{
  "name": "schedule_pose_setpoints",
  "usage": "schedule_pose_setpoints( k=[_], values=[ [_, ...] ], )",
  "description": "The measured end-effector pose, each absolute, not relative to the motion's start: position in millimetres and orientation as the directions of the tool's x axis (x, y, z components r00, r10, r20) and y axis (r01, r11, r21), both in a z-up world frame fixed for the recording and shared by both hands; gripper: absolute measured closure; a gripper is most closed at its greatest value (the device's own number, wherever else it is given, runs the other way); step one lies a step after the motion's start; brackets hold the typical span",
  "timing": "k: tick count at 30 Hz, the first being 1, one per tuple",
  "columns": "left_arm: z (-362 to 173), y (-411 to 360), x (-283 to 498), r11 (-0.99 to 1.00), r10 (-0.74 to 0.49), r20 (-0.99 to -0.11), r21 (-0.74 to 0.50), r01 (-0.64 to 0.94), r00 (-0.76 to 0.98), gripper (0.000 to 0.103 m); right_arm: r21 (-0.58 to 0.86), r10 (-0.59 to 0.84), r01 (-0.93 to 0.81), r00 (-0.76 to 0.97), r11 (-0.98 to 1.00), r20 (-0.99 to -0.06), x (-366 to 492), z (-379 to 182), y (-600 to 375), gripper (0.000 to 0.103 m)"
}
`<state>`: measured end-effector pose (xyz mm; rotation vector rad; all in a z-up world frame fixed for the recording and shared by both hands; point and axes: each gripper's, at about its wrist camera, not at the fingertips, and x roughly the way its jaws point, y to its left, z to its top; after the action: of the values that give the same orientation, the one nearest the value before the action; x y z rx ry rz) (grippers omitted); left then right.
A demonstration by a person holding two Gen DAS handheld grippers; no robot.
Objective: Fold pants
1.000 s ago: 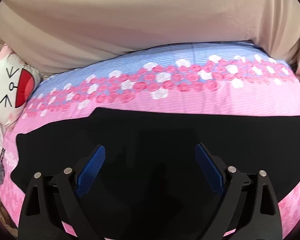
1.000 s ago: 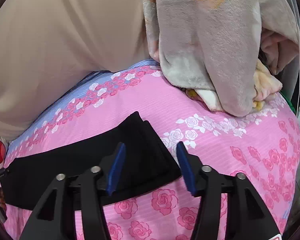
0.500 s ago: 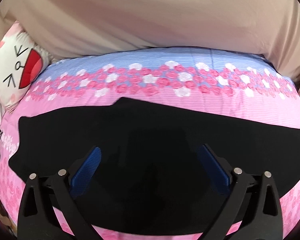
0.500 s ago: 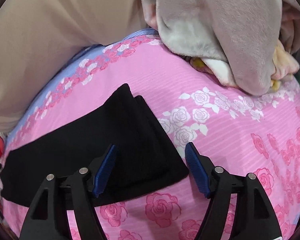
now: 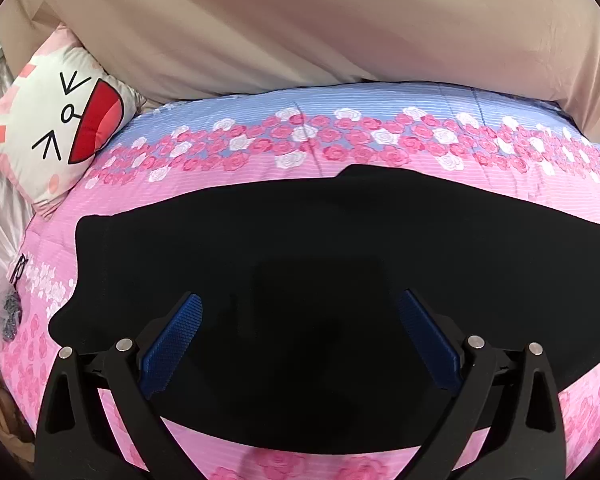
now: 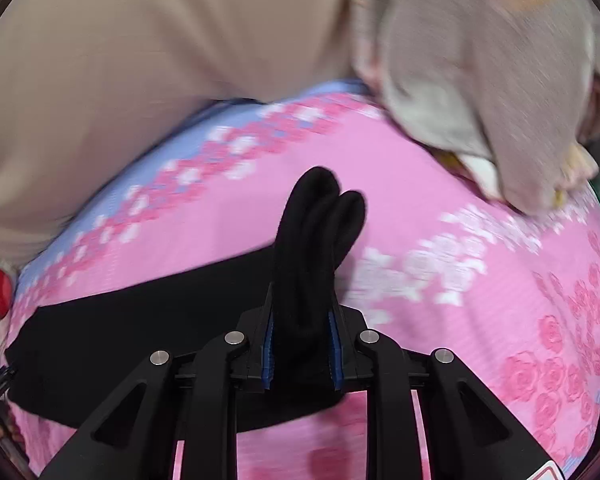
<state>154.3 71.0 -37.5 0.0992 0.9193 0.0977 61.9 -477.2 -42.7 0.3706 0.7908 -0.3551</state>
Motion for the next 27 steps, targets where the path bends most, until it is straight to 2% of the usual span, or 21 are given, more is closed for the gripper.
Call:
schedule_pose_setpoints(
  k=[10,22,27],
  values=[
    [-37.5,117.9,141.1,0.986,0.158,-0.760,0.158,-0.056,0.631,0.006,0.215,0.084,0.102,0.697,0.971,-0.712,132.9,-14.9,-293.2,0.084],
    [-51.4,181.5,131.1,0.986,0.169,-0.770,0.136,-0.102,0.615,0.006,0.260,0.285,-0.131,0.608,0.957,-0.741,208.2,-48.8,-124.6,0.084],
    [-57.3,204.7,128.6,0.986,0.159,-0.780,0.093,-0.139,0.605,0.006,0.220,0.277,-0.169,0.545,0.961,-0.791,222.3,-83.8,-79.3,0.083]
  ],
)
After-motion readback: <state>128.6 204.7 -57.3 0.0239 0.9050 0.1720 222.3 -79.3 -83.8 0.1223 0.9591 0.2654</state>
